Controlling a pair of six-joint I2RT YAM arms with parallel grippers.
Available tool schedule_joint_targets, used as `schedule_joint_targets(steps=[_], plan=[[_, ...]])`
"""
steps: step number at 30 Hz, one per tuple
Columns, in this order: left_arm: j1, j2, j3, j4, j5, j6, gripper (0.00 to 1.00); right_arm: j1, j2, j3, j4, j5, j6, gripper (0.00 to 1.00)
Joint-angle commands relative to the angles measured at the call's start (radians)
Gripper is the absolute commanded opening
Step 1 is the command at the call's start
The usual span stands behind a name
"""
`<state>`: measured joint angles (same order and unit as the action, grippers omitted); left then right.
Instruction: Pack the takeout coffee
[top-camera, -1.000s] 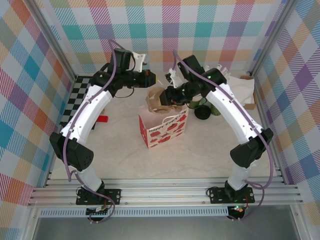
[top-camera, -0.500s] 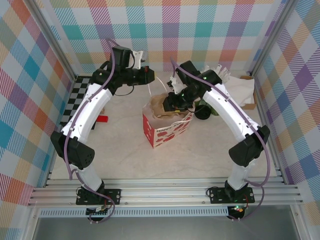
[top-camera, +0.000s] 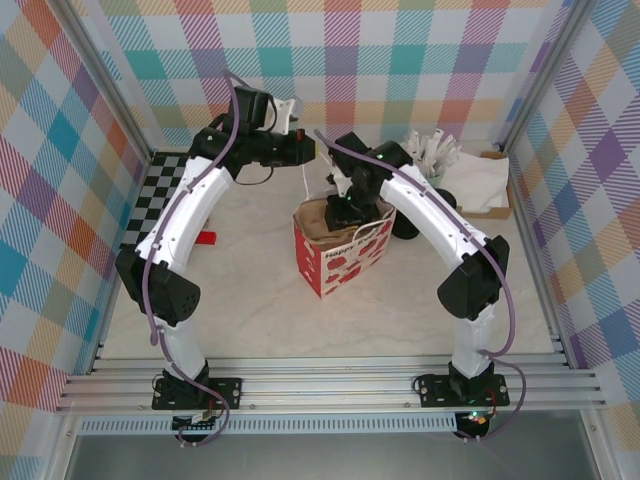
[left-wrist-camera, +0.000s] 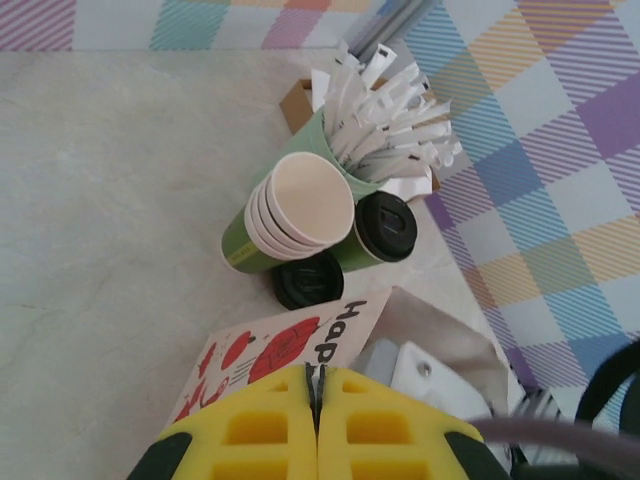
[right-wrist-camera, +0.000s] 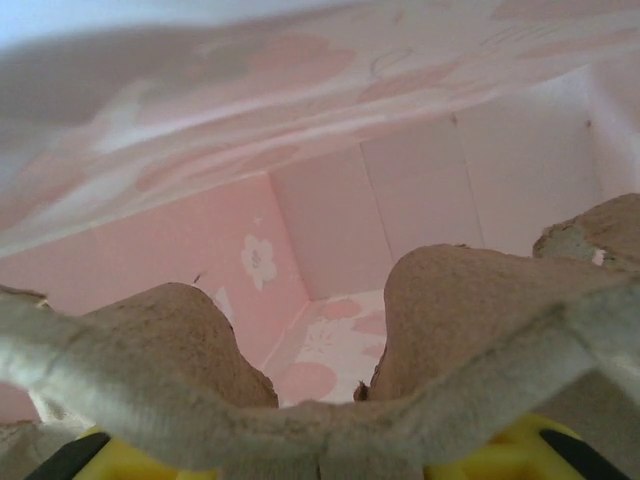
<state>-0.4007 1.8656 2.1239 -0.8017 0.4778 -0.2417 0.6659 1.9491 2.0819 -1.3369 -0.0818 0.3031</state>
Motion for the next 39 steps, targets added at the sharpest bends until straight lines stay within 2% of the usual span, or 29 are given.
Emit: schedule_joint_targets(steps=[1, 4, 6, 8, 11, 13, 16, 18, 20, 23, 26, 30, 32, 34, 37, 39], plan=[[0.015, 0.061, 0.1, -0.054, -0.102, -0.046, 0.0, 0.025, -0.006, 0.005, -0.055, 0.028, -0.065, 0.35], [0.023, 0.124, 0.191, -0.09, -0.14, -0.082, 0.0, 0.037, 0.004, 0.007, -0.082, 0.05, -0.056, 0.34], [0.023, 0.161, 0.247, -0.104, -0.115, -0.088, 0.0, 0.037, 0.004, -0.003, -0.094, 0.077, -0.036, 0.34], [0.023, 0.184, 0.275, -0.097, -0.055, -0.082, 0.0, 0.035, 0.006, -0.008, -0.11, 0.084, -0.015, 0.35], [0.023, 0.196, 0.275, -0.079, 0.056, -0.039, 0.01, 0.025, 0.016, -0.005, -0.125, 0.029, 0.01, 0.34], [0.023, 0.192, 0.267, -0.092, 0.097, 0.001, 0.05, 0.024, 0.02, -0.006, -0.12, 0.037, 0.019, 0.34], [0.023, 0.147, 0.245, -0.14, 0.112, 0.071, 0.18, 0.024, 0.032, -0.001, -0.115, 0.05, 0.022, 0.34], [0.025, 0.08, 0.171, -0.13, 0.084, 0.105, 0.34, 0.025, 0.036, 0.0, -0.103, 0.03, 0.022, 0.34], [0.028, -0.024, 0.067, -0.095, 0.001, 0.122, 0.56, 0.024, 0.039, 0.009, -0.1, 0.035, 0.022, 0.34], [0.023, -0.185, -0.105, -0.037, -0.171, 0.157, 0.77, 0.025, 0.046, 0.023, -0.105, 0.039, 0.017, 0.34], [0.018, -0.371, -0.343, 0.083, -0.22, 0.188, 0.88, 0.024, 0.049, 0.03, -0.11, 0.04, 0.012, 0.34], [-0.008, -0.605, -0.622, 0.227, -0.086, 0.259, 0.93, 0.024, 0.054, 0.032, -0.115, 0.032, 0.007, 0.34], [-0.037, -0.661, -0.67, 0.198, 0.034, 0.302, 0.94, 0.024, 0.056, 0.033, -0.118, 0.029, 0.005, 0.34], [-0.111, -0.678, -0.675, 0.151, 0.066, 0.352, 0.9, 0.024, 0.057, 0.033, -0.122, 0.028, 0.005, 0.34], [-0.288, -0.687, -0.712, 0.176, -0.071, 0.42, 0.89, 0.024, 0.056, 0.033, -0.123, 0.034, 0.005, 0.34], [-0.371, -0.675, -0.73, 0.218, -0.151, 0.441, 0.89, 0.024, 0.056, 0.035, -0.126, 0.038, 0.005, 0.34]])
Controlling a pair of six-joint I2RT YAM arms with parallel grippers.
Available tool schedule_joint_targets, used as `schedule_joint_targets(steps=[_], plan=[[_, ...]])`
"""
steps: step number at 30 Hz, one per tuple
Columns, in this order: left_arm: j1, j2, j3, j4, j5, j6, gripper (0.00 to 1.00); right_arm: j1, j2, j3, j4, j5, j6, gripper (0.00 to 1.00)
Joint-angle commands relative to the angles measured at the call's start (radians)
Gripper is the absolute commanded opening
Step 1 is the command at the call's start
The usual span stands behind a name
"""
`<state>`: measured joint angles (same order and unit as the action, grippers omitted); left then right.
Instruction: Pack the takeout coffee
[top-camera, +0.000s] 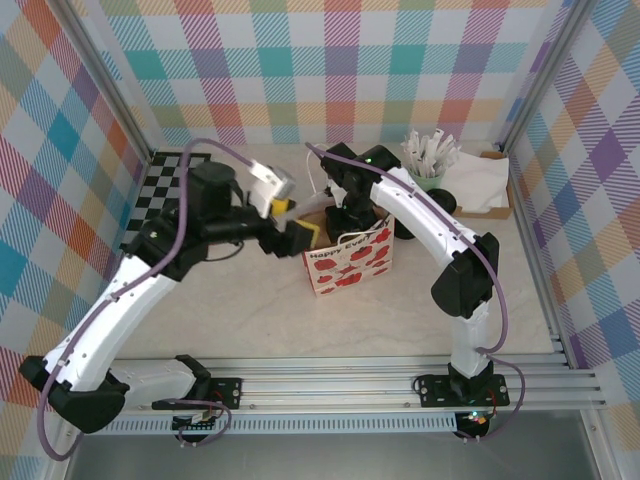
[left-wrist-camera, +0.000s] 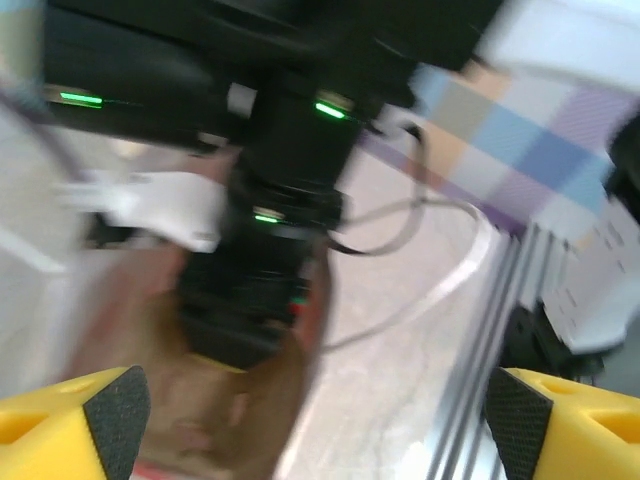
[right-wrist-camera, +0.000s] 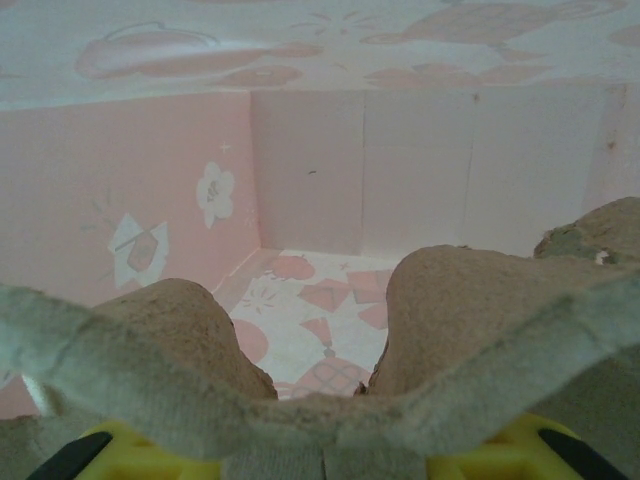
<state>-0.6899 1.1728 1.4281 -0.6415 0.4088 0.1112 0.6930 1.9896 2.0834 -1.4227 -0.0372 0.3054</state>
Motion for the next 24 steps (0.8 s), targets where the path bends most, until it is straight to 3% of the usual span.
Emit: schedule_joint_targets(steps=[1, 5, 12, 13, 16, 17, 21, 24], plan=[[-0.109, 0.032, -0.034, 0.079, -0.11, 0.093, 0.88, -0.002, 0.015, 0.034, -0.041, -0.006, 0.002, 0.34], [-0.166, 0.101, -0.014, 0.123, -0.163, 0.131, 0.84, -0.003, 0.017, 0.035, -0.04, -0.006, 0.004, 0.34], [-0.201, 0.137, -0.025, 0.175, -0.134, 0.158, 0.66, -0.003, 0.016, 0.037, -0.045, -0.009, 0.004, 0.34], [-0.201, 0.137, -0.03, 0.172, -0.133, 0.157, 0.59, -0.003, 0.018, 0.037, -0.046, -0.008, 0.007, 0.34], [-0.202, 0.133, -0.027, 0.134, -0.097, 0.163, 0.23, -0.003, 0.024, 0.036, -0.048, -0.003, 0.013, 0.34], [-0.202, 0.125, -0.028, 0.124, -0.079, 0.166, 0.17, -0.003, 0.027, 0.035, -0.048, 0.0, 0.016, 0.34], [-0.201, 0.086, -0.048, 0.111, -0.063, 0.182, 0.0, -0.003, 0.038, 0.034, -0.053, 0.016, 0.014, 0.34], [-0.202, 0.066, -0.05, 0.109, -0.065, 0.201, 0.0, -0.003, 0.044, 0.028, -0.061, 0.028, 0.012, 0.34]])
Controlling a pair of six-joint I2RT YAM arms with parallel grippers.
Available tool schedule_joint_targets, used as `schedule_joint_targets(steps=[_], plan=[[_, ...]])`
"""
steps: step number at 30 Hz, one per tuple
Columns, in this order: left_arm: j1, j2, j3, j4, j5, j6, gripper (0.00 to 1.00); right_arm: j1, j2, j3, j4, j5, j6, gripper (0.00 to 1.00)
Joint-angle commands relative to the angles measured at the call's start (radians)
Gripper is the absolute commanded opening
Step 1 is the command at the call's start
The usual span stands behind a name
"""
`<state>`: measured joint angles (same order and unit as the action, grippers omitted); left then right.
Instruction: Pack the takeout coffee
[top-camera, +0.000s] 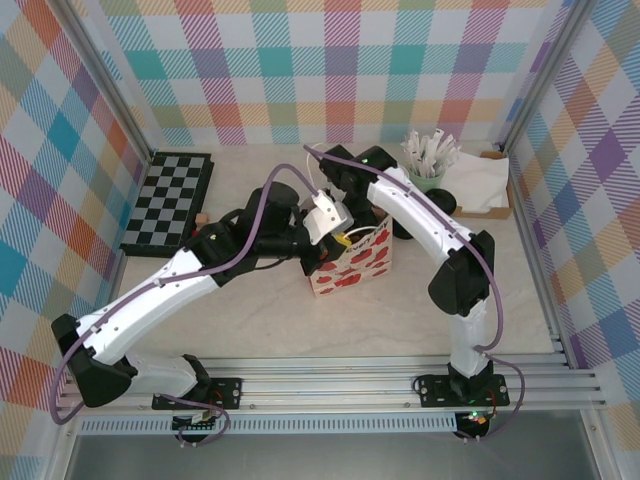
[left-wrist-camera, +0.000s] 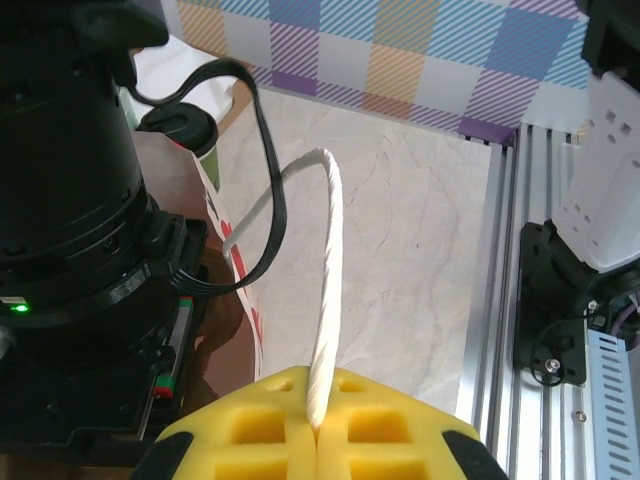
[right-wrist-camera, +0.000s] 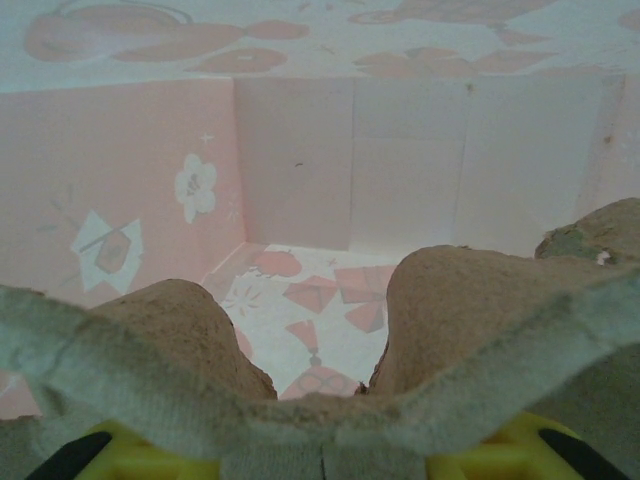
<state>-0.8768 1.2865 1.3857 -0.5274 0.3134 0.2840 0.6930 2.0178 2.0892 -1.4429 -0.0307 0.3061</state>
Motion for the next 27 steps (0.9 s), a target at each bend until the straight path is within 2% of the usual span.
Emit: schedule_joint_targets(steps=[1, 9, 19, 27], plan=[[-0.015, -0.049, -0.003, -0.011, 0.04, 0.037, 0.0, -0.003, 0.016, 0.017, -0.04, 0.023, 0.011, 0.34], [-0.015, -0.037, 0.024, -0.053, 0.123, 0.089, 0.0, -0.003, 0.035, -0.014, -0.03, 0.031, 0.021, 0.34], [-0.032, 0.062, 0.079, -0.106, 0.191, 0.109, 0.03, -0.003, 0.056, -0.059, -0.006, 0.009, 0.042, 0.34], [-0.019, -0.014, 0.042, -0.08, 0.206, 0.164, 0.04, -0.004, 0.038, -0.135, 0.036, 0.031, 0.038, 0.33]])
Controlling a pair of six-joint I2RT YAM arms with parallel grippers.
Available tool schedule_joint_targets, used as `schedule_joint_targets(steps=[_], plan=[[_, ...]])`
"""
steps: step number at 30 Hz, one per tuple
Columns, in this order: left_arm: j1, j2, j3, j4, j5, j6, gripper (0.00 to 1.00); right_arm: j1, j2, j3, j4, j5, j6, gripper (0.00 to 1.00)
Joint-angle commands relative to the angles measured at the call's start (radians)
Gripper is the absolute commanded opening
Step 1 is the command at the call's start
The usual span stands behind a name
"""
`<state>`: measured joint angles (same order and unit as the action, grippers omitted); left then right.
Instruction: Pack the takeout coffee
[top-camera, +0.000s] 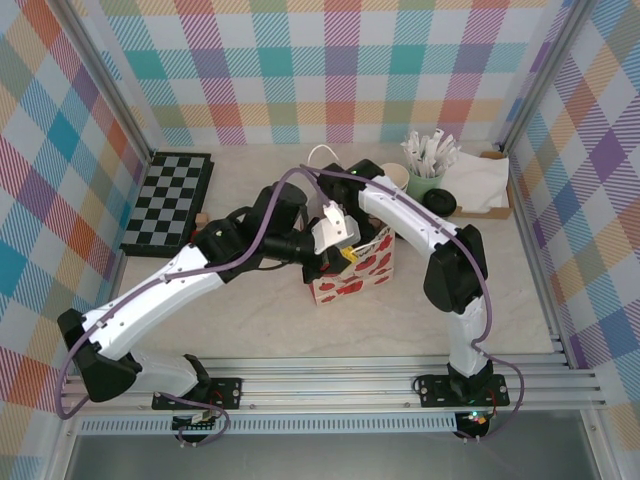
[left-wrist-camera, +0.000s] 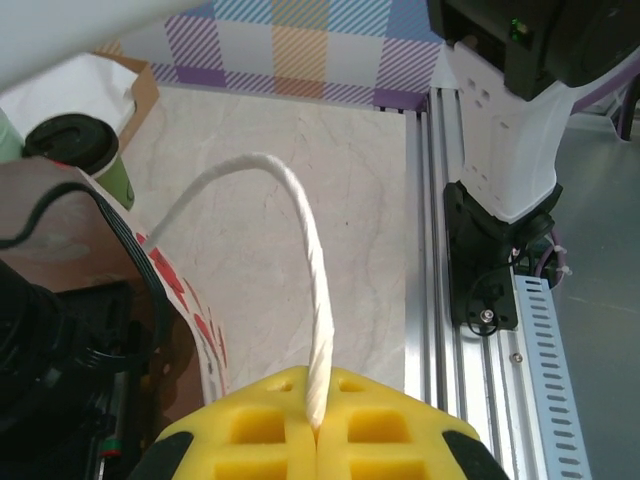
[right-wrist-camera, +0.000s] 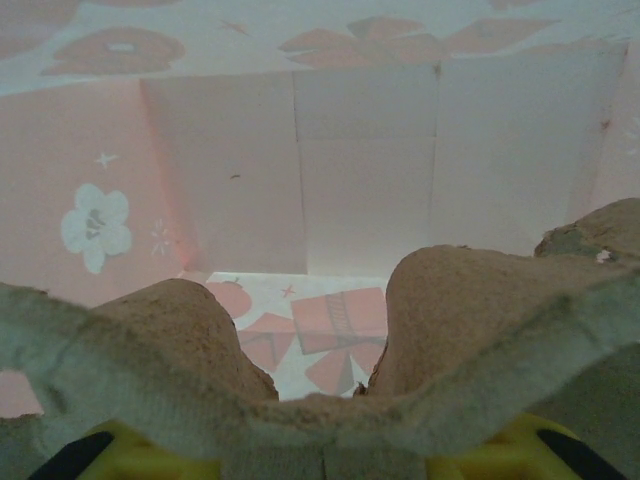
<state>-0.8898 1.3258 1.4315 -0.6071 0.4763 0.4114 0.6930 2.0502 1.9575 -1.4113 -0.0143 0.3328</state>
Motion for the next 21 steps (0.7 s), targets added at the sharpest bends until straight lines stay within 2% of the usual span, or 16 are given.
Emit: schedule_joint_targets(steps=[1, 3, 4, 5, 8, 11, 13, 16, 18, 21], plan=[[-0.005, -0.067, -0.013, 0.01, 0.04, 0.035, 0.07, -0.004, 0.006, -0.004, 0.006, 0.016, 0.009, 0.33], [0.005, -0.094, -0.035, 0.032, 0.021, 0.015, 0.15, -0.004, 0.003, -0.005, 0.017, 0.013, 0.007, 0.33], [0.014, -0.112, -0.047, 0.045, 0.0, -0.003, 0.31, -0.003, -0.003, -0.01, 0.027, 0.007, 0.004, 0.33], [0.03, -0.138, -0.064, 0.066, -0.027, -0.029, 0.44, -0.004, -0.012, -0.017, 0.041, 0.002, 0.003, 0.33], [0.102, -0.225, -0.142, 0.18, -0.152, -0.145, 0.71, -0.004, -0.04, -0.041, 0.079, -0.004, -0.001, 0.33], [0.224, -0.28, -0.213, 0.295, -0.261, -0.326, 0.86, -0.004, -0.054, -0.052, 0.101, -0.016, -0.01, 0.34], [0.299, -0.265, -0.202, 0.287, -0.376, -0.475, 0.88, -0.004, -0.058, -0.056, 0.108, -0.021, -0.016, 0.34], [0.379, -0.173, -0.122, 0.141, -0.532, -0.706, 0.81, -0.004, -0.055, -0.057, 0.114, -0.018, -0.02, 0.34], [0.4, -0.107, -0.076, 0.056, -0.506, -0.771, 0.75, -0.004, -0.055, -0.054, 0.116, -0.018, -0.019, 0.34], [0.399, -0.061, -0.072, 0.063, -0.346, -0.754, 0.75, -0.004, -0.055, -0.054, 0.121, -0.018, -0.017, 0.34]])
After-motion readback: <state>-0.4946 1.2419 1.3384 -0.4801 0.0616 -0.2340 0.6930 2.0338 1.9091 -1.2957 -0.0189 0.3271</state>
